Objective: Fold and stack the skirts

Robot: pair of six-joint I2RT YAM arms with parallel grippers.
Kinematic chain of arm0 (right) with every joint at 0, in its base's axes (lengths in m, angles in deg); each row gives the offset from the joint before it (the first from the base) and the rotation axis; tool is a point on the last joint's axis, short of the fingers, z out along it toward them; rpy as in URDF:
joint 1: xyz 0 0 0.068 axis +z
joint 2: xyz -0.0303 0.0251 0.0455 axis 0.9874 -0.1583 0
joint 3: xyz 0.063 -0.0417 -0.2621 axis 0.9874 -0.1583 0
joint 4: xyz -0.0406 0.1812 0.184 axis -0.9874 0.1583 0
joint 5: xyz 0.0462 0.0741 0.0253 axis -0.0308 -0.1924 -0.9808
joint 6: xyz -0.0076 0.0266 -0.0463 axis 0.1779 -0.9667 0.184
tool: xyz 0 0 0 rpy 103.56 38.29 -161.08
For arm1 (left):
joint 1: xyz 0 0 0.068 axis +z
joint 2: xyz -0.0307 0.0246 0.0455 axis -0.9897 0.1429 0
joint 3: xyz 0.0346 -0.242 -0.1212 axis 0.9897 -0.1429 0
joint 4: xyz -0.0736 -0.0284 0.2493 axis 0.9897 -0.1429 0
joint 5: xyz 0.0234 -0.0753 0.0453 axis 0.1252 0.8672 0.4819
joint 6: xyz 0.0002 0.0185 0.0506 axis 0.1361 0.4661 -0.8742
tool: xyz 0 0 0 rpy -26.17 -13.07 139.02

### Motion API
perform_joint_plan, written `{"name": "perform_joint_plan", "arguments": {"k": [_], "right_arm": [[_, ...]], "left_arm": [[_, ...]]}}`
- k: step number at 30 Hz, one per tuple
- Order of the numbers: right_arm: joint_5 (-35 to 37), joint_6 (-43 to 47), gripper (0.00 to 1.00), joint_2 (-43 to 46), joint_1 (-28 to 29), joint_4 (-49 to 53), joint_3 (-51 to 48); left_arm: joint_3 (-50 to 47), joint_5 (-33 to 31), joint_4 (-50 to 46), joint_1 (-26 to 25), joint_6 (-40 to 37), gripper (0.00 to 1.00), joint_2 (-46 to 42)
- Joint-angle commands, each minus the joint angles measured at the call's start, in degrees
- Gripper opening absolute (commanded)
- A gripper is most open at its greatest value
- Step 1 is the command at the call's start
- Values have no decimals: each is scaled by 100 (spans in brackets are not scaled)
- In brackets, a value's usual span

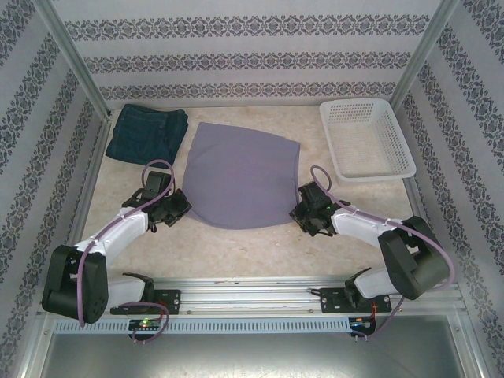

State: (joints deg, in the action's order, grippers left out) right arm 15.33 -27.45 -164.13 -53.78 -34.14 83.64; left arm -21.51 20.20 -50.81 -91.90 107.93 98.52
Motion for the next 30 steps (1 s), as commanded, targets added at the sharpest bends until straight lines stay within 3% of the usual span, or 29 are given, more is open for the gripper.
{"name": "perform_joint_plan", "arguments": {"k": [1, 11, 20, 25, 30], "right_arm": [[177, 54, 25, -120, -21, -202, 98], [410, 111, 0, 179, -125, -297, -116], [610, 249, 0, 1169, -337, -125, -576], [636, 172, 0, 2016, -300, 194, -776], [652, 186, 0, 2704, -263, -5, -772]], "left_arm": [[-69, 33, 192, -26, 72, 0, 14], [-8, -134, -8, -25, 9, 0, -71], [112, -996, -734, -16, 138, 0, -834], [175, -840, -840, -15, 143, 0, -1493], [564, -370, -703, -15, -111, 0, -1187]]}}
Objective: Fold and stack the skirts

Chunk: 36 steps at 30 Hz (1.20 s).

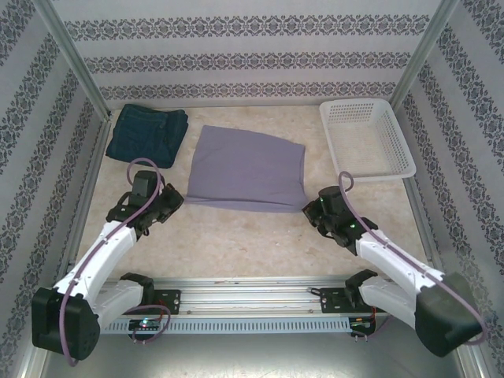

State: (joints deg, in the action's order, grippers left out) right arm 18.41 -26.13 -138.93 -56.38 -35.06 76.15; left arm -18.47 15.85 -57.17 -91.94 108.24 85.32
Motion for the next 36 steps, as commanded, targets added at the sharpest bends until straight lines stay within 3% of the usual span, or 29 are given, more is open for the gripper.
{"name": "perform_joint_plan", "arguments": {"k": [1, 10, 17, 21, 26, 30, 36], "right_arm": [[364, 135, 0, 206, 3, 26, 79], [753, 862, 0, -1230, -75, 265, 1983], [1172, 1212, 0, -2830, -224, -220, 3186], [1572, 1187, 0, -3816, -292, 36, 3866], [1411, 932, 0, -4781, -457, -2, 4160], [873, 1013, 0, -5376, -458, 283, 4492], [782, 951, 0, -5299, -163, 245, 4072]], "left_arm": [[392, 131, 30, -2, -176, 0, 246], [2559, 364, 882, -13, -1306, 0, 2166], [4205, 82, 1385, -13, -1802, 0, 3914], [4765, -116, 1698, -16, -1910, 0, 4797], [5082, -185, 1692, -21, -1802, 0, 5703], [5165, -5, 1456, -15, -1730, 0, 6289], [4104, 142, 1627, -20, -1554, 0, 5996]]}}
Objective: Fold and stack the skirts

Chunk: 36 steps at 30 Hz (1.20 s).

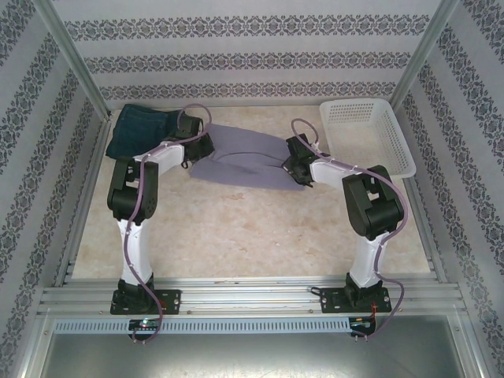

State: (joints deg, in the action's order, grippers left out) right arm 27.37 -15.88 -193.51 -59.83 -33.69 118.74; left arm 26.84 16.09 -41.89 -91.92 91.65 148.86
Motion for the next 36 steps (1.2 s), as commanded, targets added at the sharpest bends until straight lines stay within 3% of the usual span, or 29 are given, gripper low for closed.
{"name": "perform_joint_plan", "arguments": {"k": [1, 14, 21, 27, 36], "right_arm": [[-147, -81, 0, 205, 199, 82, -294], [-387, -43, 0, 1600, 666, 464, -1994], [-467, 137, 0, 2103, 854, 1006, -2213], [-542, -29, 0, 2354, 1048, 1193, -2218], [-54, -178, 0, 3235, 974, 1207, -2038]], "left_arm": [[-636, 126, 153, -18, 117, 0, -452], [-4354, 48, 669, -24, 921, 0, -2957], [-5361, 35, 282, -38, 1350, 0, -4376], [-5387, 27, -201, -100, 1565, 0, -5134], [-3925, -431, -1503, -102, 1155, 0, -5530]]}}
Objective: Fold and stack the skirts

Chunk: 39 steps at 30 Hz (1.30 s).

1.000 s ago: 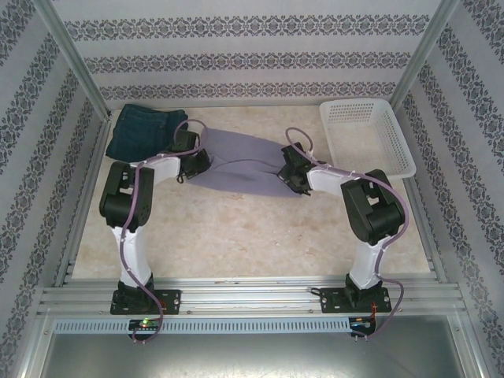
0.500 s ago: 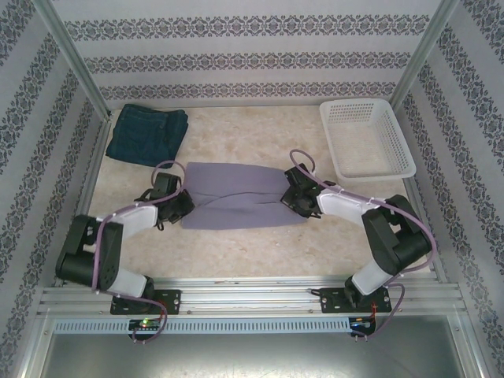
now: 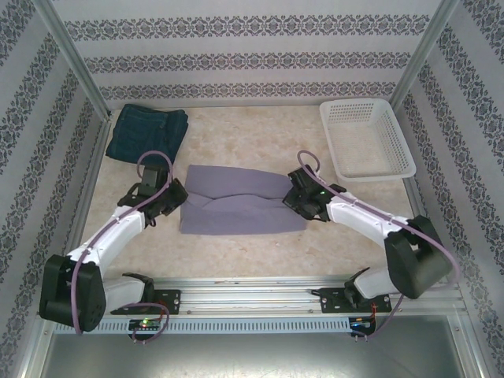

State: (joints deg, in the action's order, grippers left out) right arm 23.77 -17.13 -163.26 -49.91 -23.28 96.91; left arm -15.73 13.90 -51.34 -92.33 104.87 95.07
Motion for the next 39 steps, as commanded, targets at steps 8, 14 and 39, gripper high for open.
{"name": "perform_joint_plan", "arguments": {"k": [8, 14, 39], "right_arm": [[360, -144, 0, 561, -381, -99, -54], [105, 91, 0, 386, -660, -292, 79], [-242, 803, 97, -862, -1112, -1915, 537]], "left_arm": [[1045, -234, -811, -61, -339, 0, 234], [1421, -317, -555, -52, -483, 0, 579], [3051, -930, -887, 107, -1215, 86, 3073]]}}
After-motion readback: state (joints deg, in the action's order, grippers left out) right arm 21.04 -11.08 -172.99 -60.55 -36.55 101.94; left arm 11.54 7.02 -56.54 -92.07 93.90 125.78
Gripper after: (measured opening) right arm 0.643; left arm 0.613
